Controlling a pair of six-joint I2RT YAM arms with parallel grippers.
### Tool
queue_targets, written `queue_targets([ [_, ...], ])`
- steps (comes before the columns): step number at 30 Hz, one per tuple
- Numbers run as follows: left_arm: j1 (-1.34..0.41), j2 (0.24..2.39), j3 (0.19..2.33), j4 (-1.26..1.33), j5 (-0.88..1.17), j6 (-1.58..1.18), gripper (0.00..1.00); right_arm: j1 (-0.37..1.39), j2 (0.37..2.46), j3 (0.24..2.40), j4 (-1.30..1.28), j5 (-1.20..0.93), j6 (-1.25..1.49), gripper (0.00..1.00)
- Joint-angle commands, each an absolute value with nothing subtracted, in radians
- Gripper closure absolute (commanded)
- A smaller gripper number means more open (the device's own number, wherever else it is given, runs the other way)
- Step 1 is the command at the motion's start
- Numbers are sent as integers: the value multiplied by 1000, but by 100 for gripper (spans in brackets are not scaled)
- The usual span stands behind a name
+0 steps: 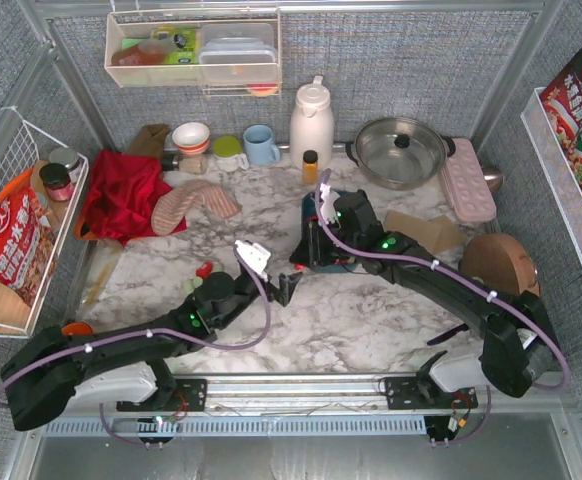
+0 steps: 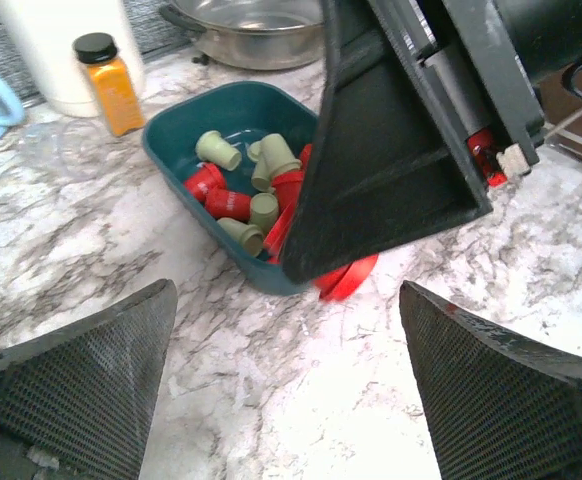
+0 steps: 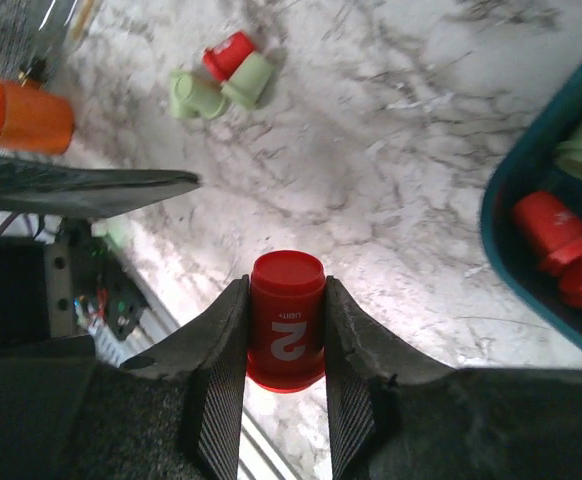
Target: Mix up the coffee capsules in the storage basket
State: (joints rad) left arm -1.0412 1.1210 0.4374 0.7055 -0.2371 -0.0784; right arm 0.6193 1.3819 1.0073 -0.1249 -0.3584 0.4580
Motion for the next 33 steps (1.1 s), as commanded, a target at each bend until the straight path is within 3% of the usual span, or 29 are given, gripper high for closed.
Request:
queue_targets([
  [1, -1041, 1046, 414, 636, -362, -166, 1, 598, 1359, 1011, -112, -191, 434, 100],
  [4, -1040, 966, 393, 509, -519, -277, 1, 583, 1370, 1037, -149, -31, 347, 100],
  [7, -1019, 907, 440, 176, -710, -521, 1, 571, 1422, 1075, -169, 178, 241, 100],
  [10, -952, 885, 481, -154, -726, -757, 1, 549, 1512, 1123, -170, 332, 160, 100],
  [12, -880, 874, 472, -250, -638, -804, 1, 532, 1580, 1161, -169, 373, 131, 94],
  [15, -790, 850, 434, -265, -535, -820, 1, 511, 1671, 1222, -178, 395, 110, 81],
  [18, -749, 858, 438, -289, -561, -813, 0, 501, 1741, 1278, -209, 396, 96, 65],
  [21, -695, 890, 456, -300, -586, -782, 1, 500, 1781, 1310, -245, 391, 84, 56],
  [28, -538, 994, 464, -198, -466, -684, 13, 496, 1788, 1290, -234, 387, 67, 51],
  [33, -503, 1071, 496, -135, -412, -652, 30, 492, 1784, 1289, -235, 376, 70, 49],
])
